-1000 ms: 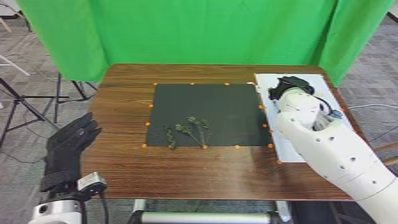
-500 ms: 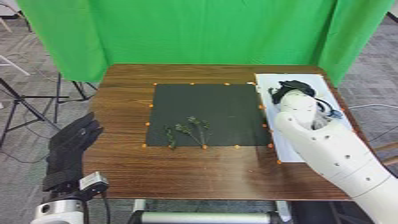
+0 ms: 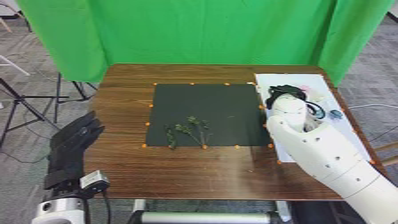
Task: Arrange flowers
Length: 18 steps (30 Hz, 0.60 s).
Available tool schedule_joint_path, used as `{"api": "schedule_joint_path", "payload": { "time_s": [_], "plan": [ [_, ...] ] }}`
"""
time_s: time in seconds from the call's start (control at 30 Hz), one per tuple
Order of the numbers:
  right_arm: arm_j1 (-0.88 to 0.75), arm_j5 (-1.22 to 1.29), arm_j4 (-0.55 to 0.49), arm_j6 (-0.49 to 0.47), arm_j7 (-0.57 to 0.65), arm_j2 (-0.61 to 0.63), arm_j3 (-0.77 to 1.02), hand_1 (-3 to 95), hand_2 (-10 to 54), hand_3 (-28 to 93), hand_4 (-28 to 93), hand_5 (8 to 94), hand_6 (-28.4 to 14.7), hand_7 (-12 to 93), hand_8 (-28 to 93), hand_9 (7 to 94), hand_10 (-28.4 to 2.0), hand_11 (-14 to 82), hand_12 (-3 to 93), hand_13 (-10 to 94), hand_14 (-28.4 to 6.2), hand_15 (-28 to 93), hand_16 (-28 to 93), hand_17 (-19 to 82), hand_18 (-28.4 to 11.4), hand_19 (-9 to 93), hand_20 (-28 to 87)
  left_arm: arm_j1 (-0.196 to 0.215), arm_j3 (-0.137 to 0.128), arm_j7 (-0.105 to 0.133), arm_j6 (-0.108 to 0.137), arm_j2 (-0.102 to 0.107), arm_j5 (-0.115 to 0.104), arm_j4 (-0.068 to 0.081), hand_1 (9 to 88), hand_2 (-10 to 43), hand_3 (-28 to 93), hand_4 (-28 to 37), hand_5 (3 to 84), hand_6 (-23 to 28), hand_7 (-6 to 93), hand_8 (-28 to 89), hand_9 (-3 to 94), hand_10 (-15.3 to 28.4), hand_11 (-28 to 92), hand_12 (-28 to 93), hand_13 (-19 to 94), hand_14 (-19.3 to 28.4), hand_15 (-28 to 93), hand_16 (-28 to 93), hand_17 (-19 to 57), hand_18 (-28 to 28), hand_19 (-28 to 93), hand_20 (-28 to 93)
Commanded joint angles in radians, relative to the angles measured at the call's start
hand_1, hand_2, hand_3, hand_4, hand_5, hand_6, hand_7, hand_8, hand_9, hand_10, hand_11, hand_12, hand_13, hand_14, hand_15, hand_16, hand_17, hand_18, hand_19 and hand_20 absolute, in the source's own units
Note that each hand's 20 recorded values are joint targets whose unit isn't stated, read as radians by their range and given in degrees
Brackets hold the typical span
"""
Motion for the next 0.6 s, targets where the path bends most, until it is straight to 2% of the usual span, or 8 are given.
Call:
{"api": "schedule_joint_path", "payload": {
  "time_s": [0.03, 0.1, 0.17, 0.23, 0.3, 0.33, 0.43, 0.6],
  "plan": [
    [-0.011, -0.036, 0.029, -0.008, 0.0, -0.008, 0.004, 28.9, 3.4, 74, -21, 67.0, -12.5, 19, -7, 68.2, -21.5, 43.3, 21.2, 72, -11.6, 75, 17, 50, -21.9, 93, 5, 0.003, 0.008, 0.009, 0.003, 0.007, -0.014, 0.002, 25.9, 5.2, 83, -20.3, 41.8, 11.2, 15.2, -11, 33.6, 19.7, 36, 6, 21, 25.7, 62, -17, -9.4, 20.9, 59, 3],
    [-0.01, -0.05, 0.035, -0.007, -0.007, -0.009, 0.0, 30.4, 3.0, 74, -21, 67.7, -11.8, 20, -7, 69.0, -20.9, 44.2, 21.5, 73, -11.4, 75, 18, 50, -21.6, 93, 5, 0.001, 0.012, 0.011, 0.003, 0.006, -0.017, 0.003, 25.8, 5.2, 83, -20.3, 41.7, 11.2, 15.2, -11, 33.6, 19.7, 36, 6, 21, 25.8, 62, -17, -9.4, 20.9, 59, 3],
    [-0.01, -0.062, 0.038, 0.013, -0.011, -0.006, -0.006, 34.2, 2.8, 75, -22, 70.1, -10.1, 22, -8, 71.7, -19.4, 45.4, 21.8, 74, -10.5, 75, 18, 52, -21.1, 93, 7, -0.001, 0.018, 0.018, 0.011, 0.021, -0.027, 0.003, 25.8, 5.2, 83, -20.3, 41.7, 11.2, 15.2, -11, 33.6, 19.7, 36, 6, 21, 25.7, 62, -17, -9.4, 20.9, 59, 3],
    [-0.012, -0.066, 0.04, 0.017, -0.015, -0.006, -0.006, 36.2, 2.8, 76, -24, 71.4, -8.7, 24, -8, 73.6, -18.6, 46.0, 22.1, 75, -9.8, 75, 18, 52, -20.8, 93, 8, -0.001, 0.022, 0.025, 0.016, 0.026, -0.035, 0.004, 25.9, 5.3, 83, -20.4, 41.7, 11.2, 15.2, -11, 33.6, 19.7, 36, 6, 21, 25.7, 62, -17, -9.4, 20.9, 59, 3],
    [-0.012, -0.075, 0.043, 0.035, -0.021, -0.004, -0.012, 40.9, 1.3, 75, -27, 73.6, -7.3, 26, 5, 76.1, -17.1, 47.1, 23.0, 78, -8.5, 74, 19, 53, -20.6, 93, 9, 0.0, 0.021, 0.021, 0.015, 0.021, -0.03, 0.003, 25.9, 5.3, 83, -20.3, 41.7, 11.2, 15.2, -11, 33.6, 19.6, 36, 6, 21, 25.7, 62, -17, -9.4, 20.9, 59, 3],
    [-0.011, -0.078, 0.047, 0.043, -0.024, -0.002, -0.016, 42.0, 0.9, 74, -27, 74.1, -7.1, 26, 7, 76.7, -16.7, 47.3, 23.1, 78, -8.2, 74, 19, 54, -20.5, 93, 10, -0.001, 0.019, 0.018, 0.011, 0.018, -0.026, 0.004, 25.9, 5.3, 83, -20.3, 41.7, 11.2, 15.2, -11, 33.6, 19.6, 36, 6, 21, 25.7, 62, -17, -9.4, 20.9, 59, 3],
    [-0.01, -0.079, 0.051, 0.055, -0.026, -0.001, -0.015, 47.8, 0.3, 73, -28, 77.4, -5.3, 28, 10, 80.1, -14.8, 47.4, 23.5, 81, -6.8, 72, 20, 55, -20.2, 93, 12, 0.0, 0.016, 0.016, 0.008, 0.012, -0.022, 0.004, 25.8, 5.3, 83, -20.1, 41.7, 11.2, 15.2, -11, 33.6, 19.6, 36, 6, 21, 25.7, 62, -17, -9.4, 20.9, 59, 3],
    [-0.008, -0.082, 0.046, 0.084, -0.029, 0.01, -0.018, 51.4, -0.3, 72, -28, 78.7, -4.8, 29, 12, 81.8, -14.0, 47.6, 23.8, 83, -5.9, 71, 20, 55, -20.1, 93, 14, 0.004, 0.014, 0.014, 0.006, 0.006, -0.019, 0.003, 25.9, 5.3, 83, -20.3, 41.7, 11.3, 15.1, -11, 33.6, 19.6, 36, 6, 21, 25.8, 62, -17, -9.4, 20.9, 59, 3]
  ]
}}
